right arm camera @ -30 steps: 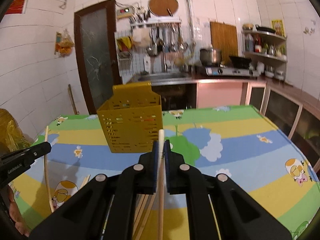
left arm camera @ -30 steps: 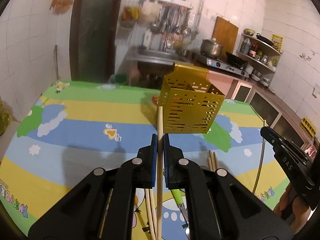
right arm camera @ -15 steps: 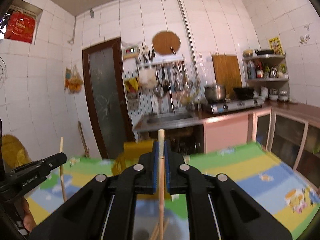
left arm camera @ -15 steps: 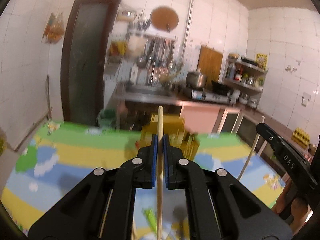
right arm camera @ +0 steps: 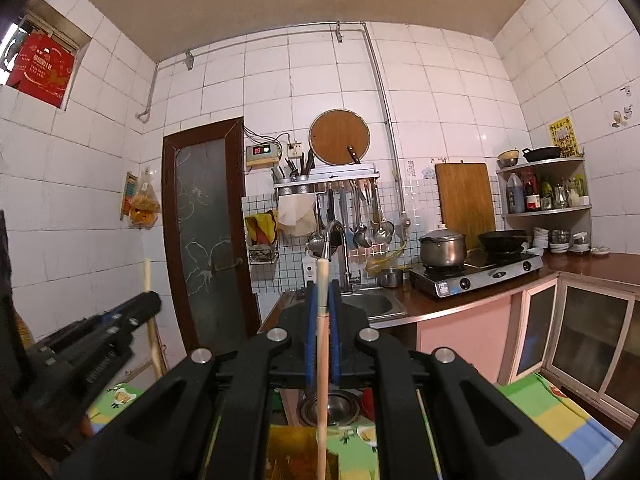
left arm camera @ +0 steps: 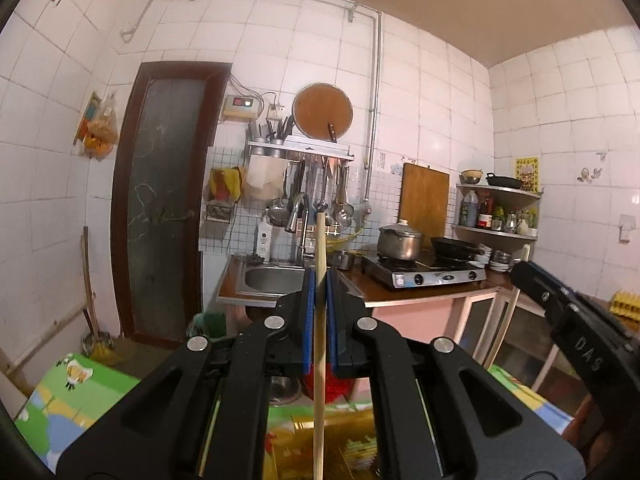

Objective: Organize utensils
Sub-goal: 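Lift both held chopsticks up over the yellow slotted holder, then lower chopsticks into the holder and open both tools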

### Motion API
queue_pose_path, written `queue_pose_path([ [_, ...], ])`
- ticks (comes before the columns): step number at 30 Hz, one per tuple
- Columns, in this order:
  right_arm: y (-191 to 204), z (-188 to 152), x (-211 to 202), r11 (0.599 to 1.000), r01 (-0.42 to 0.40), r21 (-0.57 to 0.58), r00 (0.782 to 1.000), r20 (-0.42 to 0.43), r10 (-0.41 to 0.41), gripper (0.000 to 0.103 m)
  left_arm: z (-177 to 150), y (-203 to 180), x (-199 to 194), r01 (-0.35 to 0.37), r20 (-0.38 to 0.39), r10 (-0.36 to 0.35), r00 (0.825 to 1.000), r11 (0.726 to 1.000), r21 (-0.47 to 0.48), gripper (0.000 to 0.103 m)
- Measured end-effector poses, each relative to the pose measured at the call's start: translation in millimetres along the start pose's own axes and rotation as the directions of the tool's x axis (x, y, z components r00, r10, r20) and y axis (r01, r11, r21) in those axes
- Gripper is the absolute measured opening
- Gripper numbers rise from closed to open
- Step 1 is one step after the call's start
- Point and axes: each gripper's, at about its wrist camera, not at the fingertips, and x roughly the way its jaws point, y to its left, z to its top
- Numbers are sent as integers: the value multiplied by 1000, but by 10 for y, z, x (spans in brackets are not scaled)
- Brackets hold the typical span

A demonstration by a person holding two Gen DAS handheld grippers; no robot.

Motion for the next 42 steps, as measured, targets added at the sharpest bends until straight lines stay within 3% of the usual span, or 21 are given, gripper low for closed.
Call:
queue_pose_path([
  [7,30,-532,421,999,-9,-41,996,-93,6,6,-516,160,554,-20,-87,18,996,1000,-16,4],
  [14,-79,-987,549,999,0,-33,973,-229,-8,6,-798,280,639,-44,-163,40,986,999,-21,8],
  [15,-86,-1001,537,999,2,-43,968,-249,-13,7,-796,304,601,-47,-170,43,984,999,-23,12],
  [17,-117,-1007,540,999,9,-51,955,-296,-23,7,-726,358,501,-57,-182,49,982,997,-42,48],
  [18,-130,-997,534,999,13,-49,950,-310,-27,7,-691,385,420,-67,-176,58,983,997,-46,56],
  [20,-181,-930,506,999,24,-41,940,-340,-37,7,-566,418,171,-104,-144,98,985,994,-37,85],
  [21,-200,-888,470,999,32,-39,937,-348,-43,7,-522,442,69,-110,-142,104,984,993,-35,89],
  [23,-253,-768,350,999,45,-28,931,-361,-53,18,-450,496,-119,-105,-162,97,982,994,-39,92],
  [24,-278,-721,277,998,53,-20,932,-358,-56,53,-432,506,-163,-103,-174,95,980,994,-43,94],
  [25,-308,-669,191,998,66,-12,937,-343,-67,82,-422,557,-263,-106,-199,94,976,993,-53,96],
  [28,-329,-615,-95,993,113,-30,946,-301,-116,83,-471,659,-512,-124,-251,106,962,991,-58,98],
  [36,-427,-931,-624,988,149,-50,902,-402,-156,83,-894,756,-925,-142,-391,118,913,989,-31,98],
  [42,-396,-1355,-932,984,161,-76,860,-479,-177,83,-1404,794,-1114,-152,-483,131,866,988,-6,98],
])
